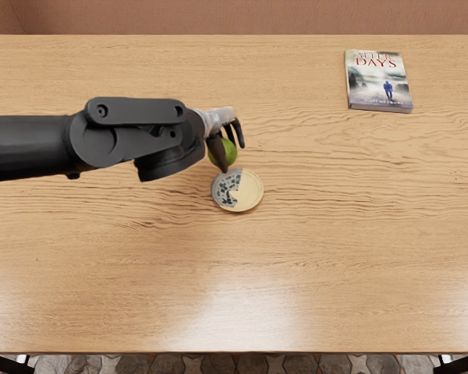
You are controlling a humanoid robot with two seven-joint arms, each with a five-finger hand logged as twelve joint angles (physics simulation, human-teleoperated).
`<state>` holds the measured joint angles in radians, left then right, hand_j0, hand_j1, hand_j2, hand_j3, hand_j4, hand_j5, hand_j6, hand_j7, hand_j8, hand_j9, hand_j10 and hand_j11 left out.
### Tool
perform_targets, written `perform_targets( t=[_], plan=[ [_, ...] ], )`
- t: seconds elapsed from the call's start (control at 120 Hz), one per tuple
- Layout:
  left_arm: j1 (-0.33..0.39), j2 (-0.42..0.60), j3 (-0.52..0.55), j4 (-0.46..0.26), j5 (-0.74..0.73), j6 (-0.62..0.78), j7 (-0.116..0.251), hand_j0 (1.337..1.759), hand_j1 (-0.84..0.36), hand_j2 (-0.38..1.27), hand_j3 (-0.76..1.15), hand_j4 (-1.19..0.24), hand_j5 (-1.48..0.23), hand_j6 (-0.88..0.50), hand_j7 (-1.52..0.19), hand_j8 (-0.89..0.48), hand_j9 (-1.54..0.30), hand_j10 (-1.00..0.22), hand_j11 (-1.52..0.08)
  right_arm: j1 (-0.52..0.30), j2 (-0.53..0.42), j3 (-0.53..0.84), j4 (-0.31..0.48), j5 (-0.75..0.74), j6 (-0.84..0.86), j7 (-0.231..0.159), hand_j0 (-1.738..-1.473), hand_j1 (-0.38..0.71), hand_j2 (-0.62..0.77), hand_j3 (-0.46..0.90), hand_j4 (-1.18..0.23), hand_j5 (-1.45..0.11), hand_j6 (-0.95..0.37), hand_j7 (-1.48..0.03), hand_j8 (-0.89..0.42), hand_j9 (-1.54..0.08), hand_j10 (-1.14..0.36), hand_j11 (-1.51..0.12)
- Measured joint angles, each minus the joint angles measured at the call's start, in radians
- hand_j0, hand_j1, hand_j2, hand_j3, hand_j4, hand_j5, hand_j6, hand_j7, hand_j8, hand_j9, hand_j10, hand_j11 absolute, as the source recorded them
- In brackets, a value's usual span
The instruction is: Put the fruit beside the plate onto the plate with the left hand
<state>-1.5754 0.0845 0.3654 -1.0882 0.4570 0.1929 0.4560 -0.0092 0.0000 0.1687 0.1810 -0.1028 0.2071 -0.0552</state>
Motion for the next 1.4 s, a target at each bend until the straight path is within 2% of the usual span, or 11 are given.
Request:
perform_targets(
  t=[0.275, 0.717, 0.883, 1.258, 1.4],
  plan=[
    [0.002, -0.021, -0.005, -0.021, -0.007, -0.004, -0.001, 1.657, -0.31, 0.31, 0.00, -0.61, -0.84, -0.49, -0.82, -0.45, -0.82, -0.61, -0.82, 0.000, 0.000, 0.000, 0.000, 0.000, 0.000, 0.000, -1.658, -0.35, 0.00, 0.00, 0.00, 0.00, 0.00, 0.00, 0.00, 0.00, 0.00, 0.00],
    [0.041, -0.038, -0.003, -0.025, -0.007, -0.006, -0.001, 1.657, -0.30, 0.30, 0.00, -0.61, -0.84, -0.49, -0.82, -0.45, -0.82, -0.61, -0.82, 0.000, 0.000, 0.000, 0.000, 0.000, 0.000, 0.000, -1.658, -0.35, 0.00, 0.00, 0.00, 0.00, 0.00, 0.00, 0.00, 0.00, 0.00, 0.00],
    [0.041, -0.038, 0.000, -0.023, -0.007, -0.004, 0.000, 1.657, -0.29, 0.26, 0.00, -0.58, -0.79, -0.51, -0.78, -0.47, -0.77, -0.59, -0.77, 0.000, 0.000, 0.000, 0.000, 0.000, 0.000, 0.000, -1.658, -0.35, 0.00, 0.00, 0.00, 0.00, 0.00, 0.00, 0.00, 0.00, 0.00, 0.00],
    [0.024, -0.026, -0.004, -0.026, -0.005, -0.001, 0.000, 1.658, 0.03, 0.08, 0.00, -0.28, -0.36, -0.26, -0.36, -0.26, -0.36, -0.28, -0.36, 0.000, 0.000, 0.000, 0.000, 0.000, 0.000, 0.000, -1.658, -0.35, 0.00, 0.00, 0.00, 0.00, 0.00, 0.00, 0.00, 0.00, 0.00, 0.00],
    [0.021, 0.044, -0.054, -0.044, -0.006, -0.008, 0.000, 1.658, 0.19, 0.04, 0.00, -0.14, -0.18, -0.13, -0.18, -0.13, -0.18, -0.14, -0.18, 0.000, 0.000, 0.000, 0.000, 0.000, 0.000, 0.000, -1.658, -0.35, 0.00, 0.00, 0.00, 0.00, 0.00, 0.00, 0.00, 0.00, 0.00, 0.00]
  ],
)
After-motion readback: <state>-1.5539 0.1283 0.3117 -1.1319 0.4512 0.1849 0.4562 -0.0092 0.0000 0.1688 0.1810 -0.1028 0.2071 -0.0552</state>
